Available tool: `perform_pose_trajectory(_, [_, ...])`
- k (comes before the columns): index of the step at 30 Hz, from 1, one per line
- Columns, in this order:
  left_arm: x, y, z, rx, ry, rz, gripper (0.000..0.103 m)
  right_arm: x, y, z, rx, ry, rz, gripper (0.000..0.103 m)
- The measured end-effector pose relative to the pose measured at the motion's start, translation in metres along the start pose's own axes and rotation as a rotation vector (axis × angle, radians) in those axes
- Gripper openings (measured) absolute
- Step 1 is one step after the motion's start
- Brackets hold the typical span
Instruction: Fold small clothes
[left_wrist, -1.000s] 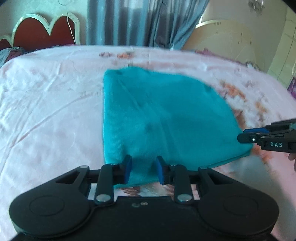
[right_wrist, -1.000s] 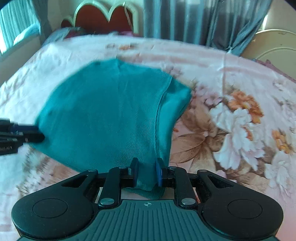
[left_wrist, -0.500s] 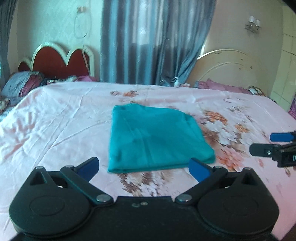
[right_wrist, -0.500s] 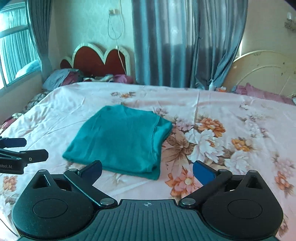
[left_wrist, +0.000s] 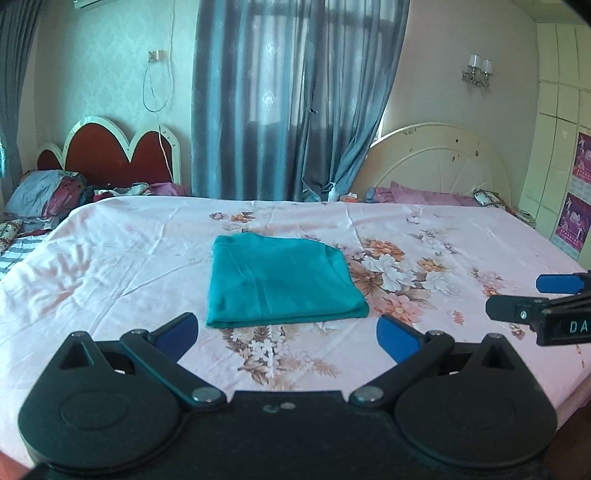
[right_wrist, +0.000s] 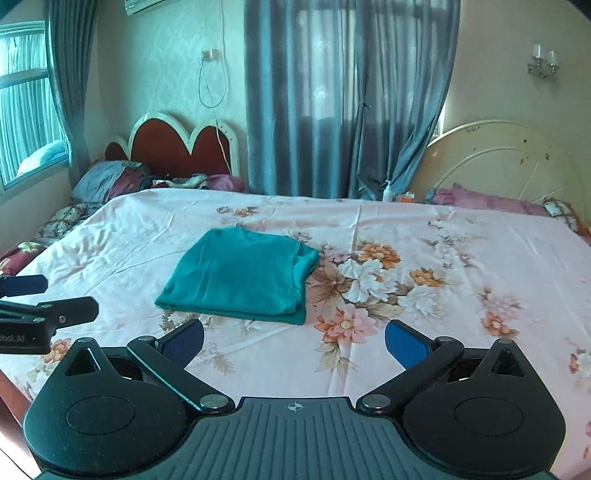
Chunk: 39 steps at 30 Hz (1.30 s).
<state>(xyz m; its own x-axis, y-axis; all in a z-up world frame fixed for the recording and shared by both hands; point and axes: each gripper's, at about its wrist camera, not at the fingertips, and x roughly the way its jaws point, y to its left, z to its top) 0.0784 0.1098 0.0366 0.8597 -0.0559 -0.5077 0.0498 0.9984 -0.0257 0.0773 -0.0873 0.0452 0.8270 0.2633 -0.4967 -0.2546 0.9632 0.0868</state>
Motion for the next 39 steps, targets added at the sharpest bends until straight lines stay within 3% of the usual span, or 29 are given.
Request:
perform_pose_trajectory(11, [-0.027, -0.005, -0.006, 0.015, -0.038, -0.002, 0.103, -0.037, 0.005, -0.007, 0.002, -0.025, -0.005, 0.103])
perform_pose_trajectory(39, [-0.023, -0.004, -0.002, 0.036, -0.043, 0.001, 0.103, -0.031, 0.004, -0.002, 0.012, -0.021, 0.002, 0.103])
